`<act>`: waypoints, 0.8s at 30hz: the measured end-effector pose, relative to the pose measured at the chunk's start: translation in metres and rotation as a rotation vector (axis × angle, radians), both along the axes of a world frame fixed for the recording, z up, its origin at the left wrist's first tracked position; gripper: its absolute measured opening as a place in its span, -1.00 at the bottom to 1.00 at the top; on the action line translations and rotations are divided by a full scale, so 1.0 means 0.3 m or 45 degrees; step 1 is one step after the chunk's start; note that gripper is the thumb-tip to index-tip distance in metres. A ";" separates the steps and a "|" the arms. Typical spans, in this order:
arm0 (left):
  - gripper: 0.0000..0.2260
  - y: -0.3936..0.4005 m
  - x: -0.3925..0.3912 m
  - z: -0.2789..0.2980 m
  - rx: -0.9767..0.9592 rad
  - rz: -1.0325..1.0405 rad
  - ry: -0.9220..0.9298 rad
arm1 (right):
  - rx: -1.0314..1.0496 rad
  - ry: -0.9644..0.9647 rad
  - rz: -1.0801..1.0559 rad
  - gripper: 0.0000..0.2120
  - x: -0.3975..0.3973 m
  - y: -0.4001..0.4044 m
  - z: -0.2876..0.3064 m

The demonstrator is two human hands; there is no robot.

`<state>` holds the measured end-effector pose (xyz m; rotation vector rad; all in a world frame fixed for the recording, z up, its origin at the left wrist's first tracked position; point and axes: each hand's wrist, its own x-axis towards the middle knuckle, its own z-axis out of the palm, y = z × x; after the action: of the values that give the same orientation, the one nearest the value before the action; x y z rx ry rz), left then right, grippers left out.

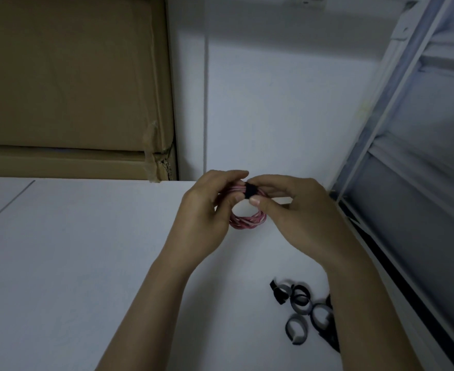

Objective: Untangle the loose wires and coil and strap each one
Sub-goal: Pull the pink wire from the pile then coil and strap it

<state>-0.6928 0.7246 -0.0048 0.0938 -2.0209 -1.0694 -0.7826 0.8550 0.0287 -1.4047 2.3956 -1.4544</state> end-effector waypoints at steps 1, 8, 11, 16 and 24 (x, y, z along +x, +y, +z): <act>-0.75 0.000 0.000 0.002 -0.028 0.034 0.009 | 0.016 -0.001 -0.004 -0.76 0.000 -0.005 -0.003; -0.85 -0.001 0.010 0.018 0.082 0.009 -0.156 | 0.022 0.135 -0.119 -0.78 0.003 -0.023 -0.025; -0.83 -0.003 0.016 0.020 0.224 0.003 -0.177 | -0.101 0.015 -0.088 -0.82 -0.003 -0.024 -0.026; -0.80 0.017 0.007 0.030 0.335 0.066 -0.111 | -0.120 -0.063 0.000 -0.82 0.002 -0.032 -0.029; -0.83 0.007 0.005 0.027 0.660 0.017 0.038 | -0.355 -0.686 0.180 -0.76 -0.006 -0.024 -0.008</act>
<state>-0.6914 0.7268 0.0034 0.3561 -1.6697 -1.5526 -0.7844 0.8477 0.0263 -1.0114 1.7885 -1.8821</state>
